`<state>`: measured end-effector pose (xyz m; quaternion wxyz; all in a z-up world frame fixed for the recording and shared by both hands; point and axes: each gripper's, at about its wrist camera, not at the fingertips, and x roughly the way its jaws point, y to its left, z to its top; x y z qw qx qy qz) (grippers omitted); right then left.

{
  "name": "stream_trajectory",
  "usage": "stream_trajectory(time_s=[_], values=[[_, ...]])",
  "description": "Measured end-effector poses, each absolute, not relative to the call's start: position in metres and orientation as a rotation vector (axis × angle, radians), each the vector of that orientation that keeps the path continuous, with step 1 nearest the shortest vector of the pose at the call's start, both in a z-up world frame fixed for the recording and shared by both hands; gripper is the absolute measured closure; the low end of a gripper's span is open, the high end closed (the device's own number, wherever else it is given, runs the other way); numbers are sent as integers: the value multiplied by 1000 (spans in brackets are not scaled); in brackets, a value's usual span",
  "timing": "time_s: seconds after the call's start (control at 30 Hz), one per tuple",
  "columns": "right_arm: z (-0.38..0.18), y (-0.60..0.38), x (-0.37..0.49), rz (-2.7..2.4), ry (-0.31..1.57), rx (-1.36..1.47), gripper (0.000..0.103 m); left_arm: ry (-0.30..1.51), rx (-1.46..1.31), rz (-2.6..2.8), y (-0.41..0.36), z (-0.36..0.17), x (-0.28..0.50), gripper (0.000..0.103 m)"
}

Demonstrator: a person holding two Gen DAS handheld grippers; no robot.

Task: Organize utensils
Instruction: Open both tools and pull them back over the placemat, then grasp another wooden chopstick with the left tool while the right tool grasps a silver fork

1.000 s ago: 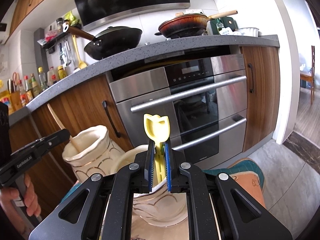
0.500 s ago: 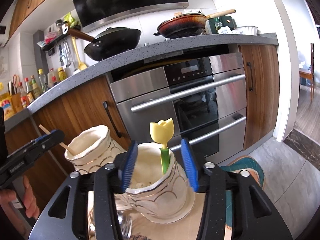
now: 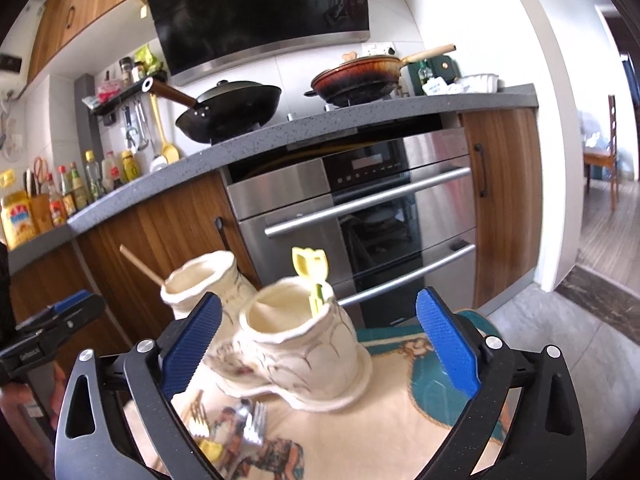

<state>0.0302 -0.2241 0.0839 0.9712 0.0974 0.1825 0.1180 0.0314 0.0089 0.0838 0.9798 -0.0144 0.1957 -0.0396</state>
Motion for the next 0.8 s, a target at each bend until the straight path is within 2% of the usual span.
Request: stream_trajectory(time_s=[0.3, 0.63, 0.8], values=[[75, -204, 1, 159, 385, 88, 5, 537, 12, -4, 28, 44, 11, 6], [43, -184, 19, 364, 661, 118, 5, 781, 32, 22, 25, -11, 16, 6], [34, -169, 16, 339, 674, 11, 5, 850, 59, 6, 17, -27, 16, 7]])
